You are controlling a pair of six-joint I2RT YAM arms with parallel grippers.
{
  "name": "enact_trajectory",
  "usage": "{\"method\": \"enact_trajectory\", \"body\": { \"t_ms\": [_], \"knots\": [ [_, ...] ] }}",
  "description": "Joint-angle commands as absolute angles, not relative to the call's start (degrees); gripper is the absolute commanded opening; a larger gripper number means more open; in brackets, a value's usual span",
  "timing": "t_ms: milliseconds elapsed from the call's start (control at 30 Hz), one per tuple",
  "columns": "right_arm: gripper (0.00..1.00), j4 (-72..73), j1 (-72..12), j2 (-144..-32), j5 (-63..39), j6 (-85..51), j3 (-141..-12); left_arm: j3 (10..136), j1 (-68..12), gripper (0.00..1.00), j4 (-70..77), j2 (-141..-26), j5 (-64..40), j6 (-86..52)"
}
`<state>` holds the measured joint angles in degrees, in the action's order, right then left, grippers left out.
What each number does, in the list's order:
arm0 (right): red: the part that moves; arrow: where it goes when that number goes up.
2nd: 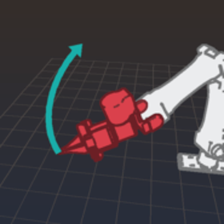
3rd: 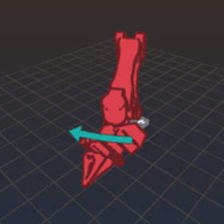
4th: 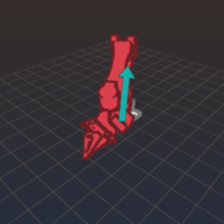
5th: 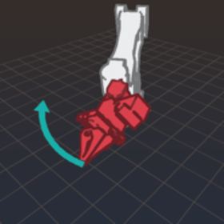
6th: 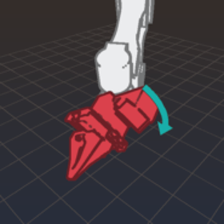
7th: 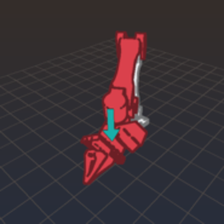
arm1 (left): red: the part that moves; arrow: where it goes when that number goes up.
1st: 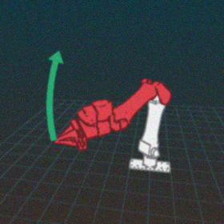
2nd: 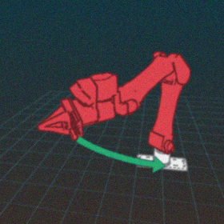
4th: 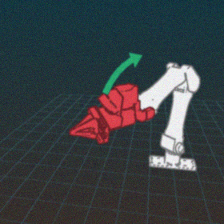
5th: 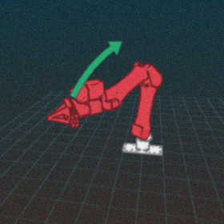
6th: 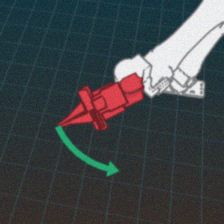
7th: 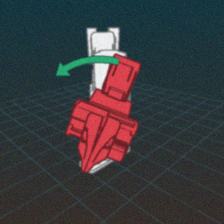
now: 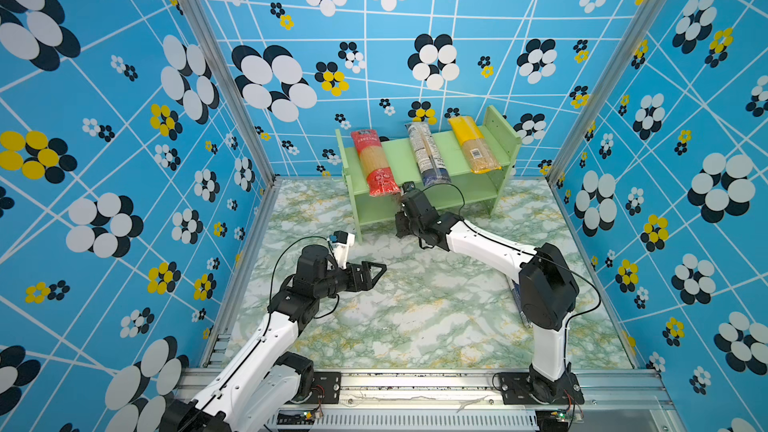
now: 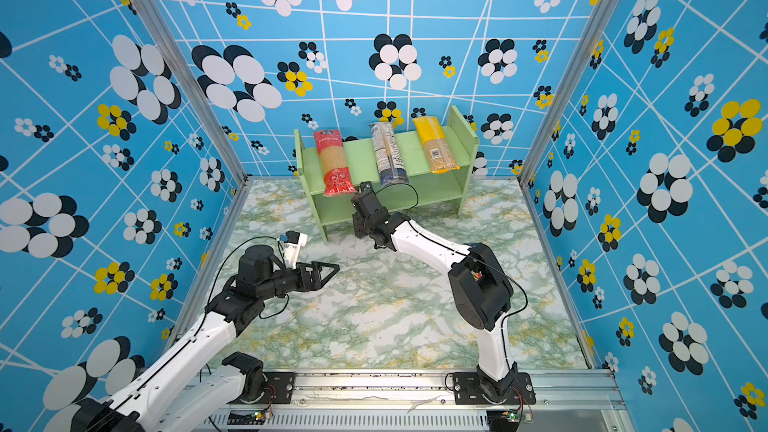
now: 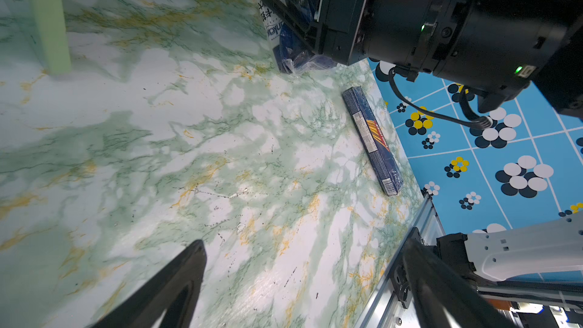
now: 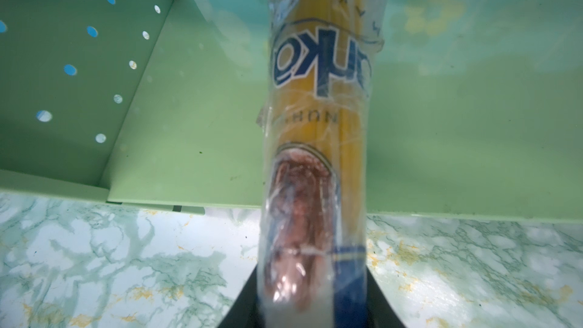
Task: Arrange pasta packages on shelves
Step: Place the pasta bag on the shelf.
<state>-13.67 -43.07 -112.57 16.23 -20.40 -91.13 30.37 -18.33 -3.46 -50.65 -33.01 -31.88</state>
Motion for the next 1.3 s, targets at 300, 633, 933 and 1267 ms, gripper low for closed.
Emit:
{"method": "enact_trajectory", "body": {
  "t_ms": [300, 633, 933, 1267],
  "knots": [
    [0.42, -2.03, -41.66, -111.0, 19.08, -21.2, -96.42, 29.49, -17.54, 0.99, -4.03, -50.1, -33.19, -30.85],
    [0.43, -2.11, -41.63, -110.83, 19.01, -21.23, -96.07, 29.33, -17.4, 0.99, -4.22, -49.77, -33.22, -30.71],
    [0.45, -3.36, -41.66, -110.48, 17.72, -20.99, -95.7, 29.27, -17.25, 0.99, -4.22, -49.75, -33.22, -30.84],
    [0.46, -4.77, -41.65, -108.84, 15.65, -21.27, -92.56, 29.18, -17.14, 0.99, -4.25, -49.61, -33.05, -31.02]
  ]
}}
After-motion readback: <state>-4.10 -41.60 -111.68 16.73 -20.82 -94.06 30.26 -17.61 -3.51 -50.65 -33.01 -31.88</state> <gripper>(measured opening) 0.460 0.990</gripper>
